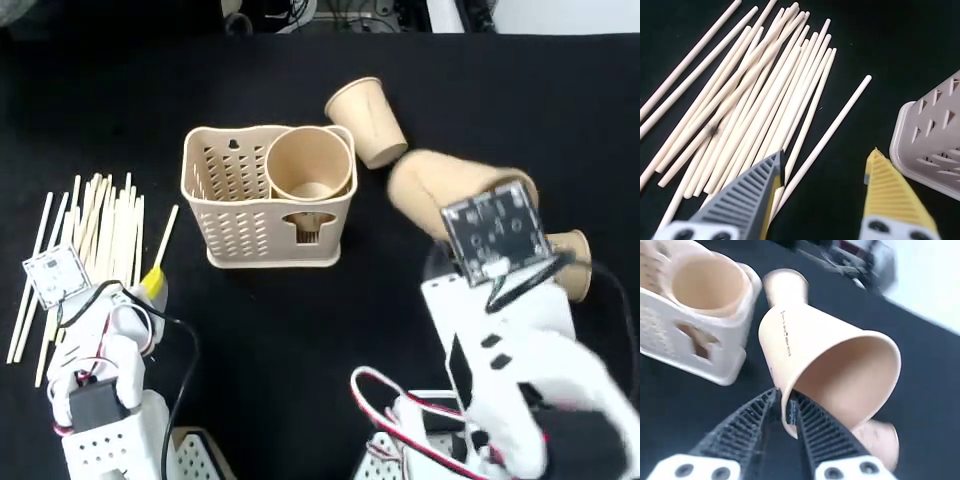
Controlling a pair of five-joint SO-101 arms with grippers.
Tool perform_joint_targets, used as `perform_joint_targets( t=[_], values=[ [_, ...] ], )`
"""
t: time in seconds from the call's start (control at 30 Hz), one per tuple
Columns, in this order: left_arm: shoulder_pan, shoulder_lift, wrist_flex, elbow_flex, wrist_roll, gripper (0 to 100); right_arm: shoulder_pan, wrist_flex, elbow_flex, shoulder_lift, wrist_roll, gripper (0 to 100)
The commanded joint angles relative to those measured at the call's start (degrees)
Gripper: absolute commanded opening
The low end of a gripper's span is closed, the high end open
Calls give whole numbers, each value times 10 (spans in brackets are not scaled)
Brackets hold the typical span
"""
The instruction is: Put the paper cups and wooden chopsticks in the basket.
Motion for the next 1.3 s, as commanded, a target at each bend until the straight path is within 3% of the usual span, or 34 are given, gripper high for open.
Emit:
perform_joint_targets(
  t=[0.0, 0.37, 0.63, 0.9, 1.13, 1.27],
  values=[
    [9, -4, -9, -1, -4, 266, -84, 20, -155, 125, -22, 11],
    [9, -4, -22, 7, -4, 266, -225, 18, -264, 327, -23, 11],
    [9, -4, -22, 7, -4, 266, -218, 18, -269, 374, -16, 11],
    [9, -4, -22, 7, -4, 266, -164, 19, -263, 378, 26, 18],
    [10, -4, -23, 9, -4, 266, -178, 18, -263, 379, 30, 201],
    [10, -4, -23, 9, -4, 266, -226, 18, -262, 379, 29, 235]
  ],
)
